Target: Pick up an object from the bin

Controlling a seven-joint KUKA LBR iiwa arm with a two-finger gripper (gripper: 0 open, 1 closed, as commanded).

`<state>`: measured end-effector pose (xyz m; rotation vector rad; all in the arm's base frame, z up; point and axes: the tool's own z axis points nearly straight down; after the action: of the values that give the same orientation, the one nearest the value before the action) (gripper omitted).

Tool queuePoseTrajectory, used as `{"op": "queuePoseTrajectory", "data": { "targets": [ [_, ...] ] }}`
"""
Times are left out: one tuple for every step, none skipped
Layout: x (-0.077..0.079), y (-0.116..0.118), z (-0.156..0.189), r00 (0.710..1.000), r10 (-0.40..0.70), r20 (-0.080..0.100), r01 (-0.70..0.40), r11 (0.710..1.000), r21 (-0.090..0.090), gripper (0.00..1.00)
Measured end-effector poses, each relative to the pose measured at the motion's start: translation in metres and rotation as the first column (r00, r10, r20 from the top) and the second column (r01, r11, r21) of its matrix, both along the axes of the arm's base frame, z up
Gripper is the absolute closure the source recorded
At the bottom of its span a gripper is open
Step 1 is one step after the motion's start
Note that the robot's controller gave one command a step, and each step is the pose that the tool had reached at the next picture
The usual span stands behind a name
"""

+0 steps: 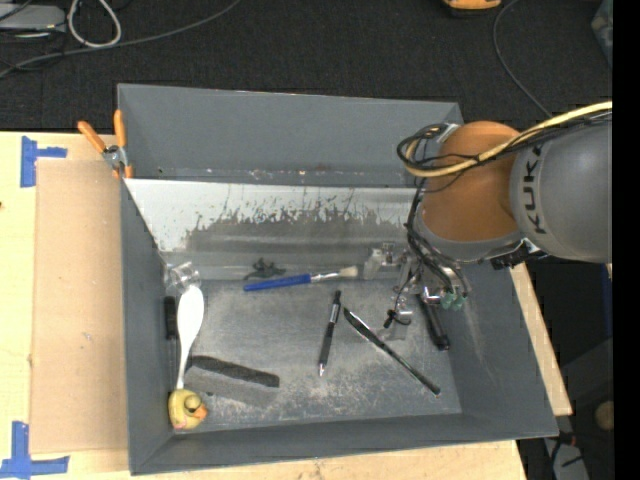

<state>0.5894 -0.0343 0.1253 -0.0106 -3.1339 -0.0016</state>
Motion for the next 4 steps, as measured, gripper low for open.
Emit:
{"op": "queuePoseTrajectory", "data": {
  "targets": [
    [0.001, 0.0, 0.005, 1.0, 0.001, 0.006, -0.001, 1.0, 0.0, 0.0],
    [-0.012, -0.027, -0.044, 0.989, -0.15, 0.006, 0.15, 0.989, 0.0, 0.0],
    [-0.019, -0.033, -0.039, 0.98, -0.2, 0.003, 0.2, 0.98, 0.0, 0.0],
    [-0.048, -0.019, -0.026, 0.957, -0.291, -0.004, 0.291, 0.957, -0.002, 0.0]
  ]
}}
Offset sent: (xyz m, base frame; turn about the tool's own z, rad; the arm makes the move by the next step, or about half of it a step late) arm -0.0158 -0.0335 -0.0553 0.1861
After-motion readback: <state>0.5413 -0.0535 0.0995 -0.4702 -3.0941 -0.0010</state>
